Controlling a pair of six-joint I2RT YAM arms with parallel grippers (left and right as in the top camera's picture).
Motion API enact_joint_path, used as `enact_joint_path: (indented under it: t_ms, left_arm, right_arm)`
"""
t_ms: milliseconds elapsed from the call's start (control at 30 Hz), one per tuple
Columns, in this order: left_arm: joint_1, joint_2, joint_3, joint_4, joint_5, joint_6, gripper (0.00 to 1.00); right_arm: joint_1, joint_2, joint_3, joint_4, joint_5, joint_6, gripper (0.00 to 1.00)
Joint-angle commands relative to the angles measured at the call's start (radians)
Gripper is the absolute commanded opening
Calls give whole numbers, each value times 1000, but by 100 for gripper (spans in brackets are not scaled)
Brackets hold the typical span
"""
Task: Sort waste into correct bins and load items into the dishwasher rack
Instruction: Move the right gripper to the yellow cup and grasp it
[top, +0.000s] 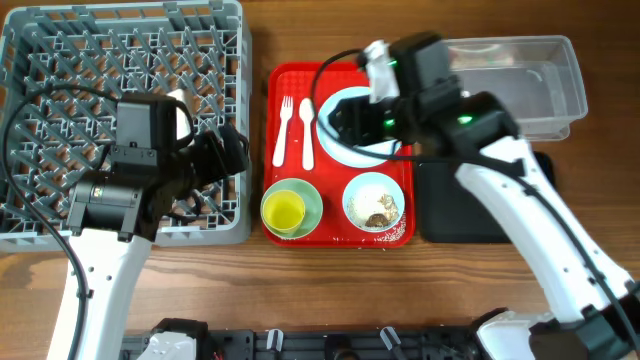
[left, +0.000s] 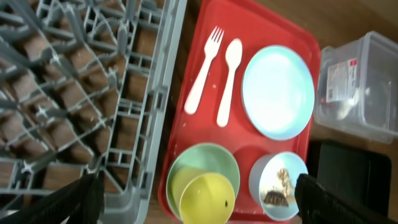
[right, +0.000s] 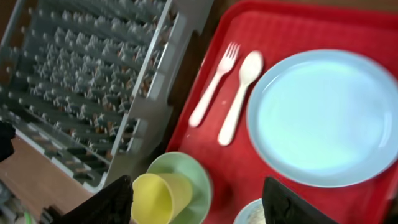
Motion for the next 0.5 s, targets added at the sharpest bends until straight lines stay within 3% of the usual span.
enact_joint_path:
  t_ms: [0,167,467]
  left_arm:
    - [-3,-39,19,-6,66,-2,98]
    - [-3,-126,20,-8,146,26,89]
    - [-3,-209,20,-18,179,27,99]
  right_arm:
    - [30,28,-5,6,65,38,67]
    - [29,28,-5,-8,77,39,69]
    - [30,28,-53,-260,127,105,69]
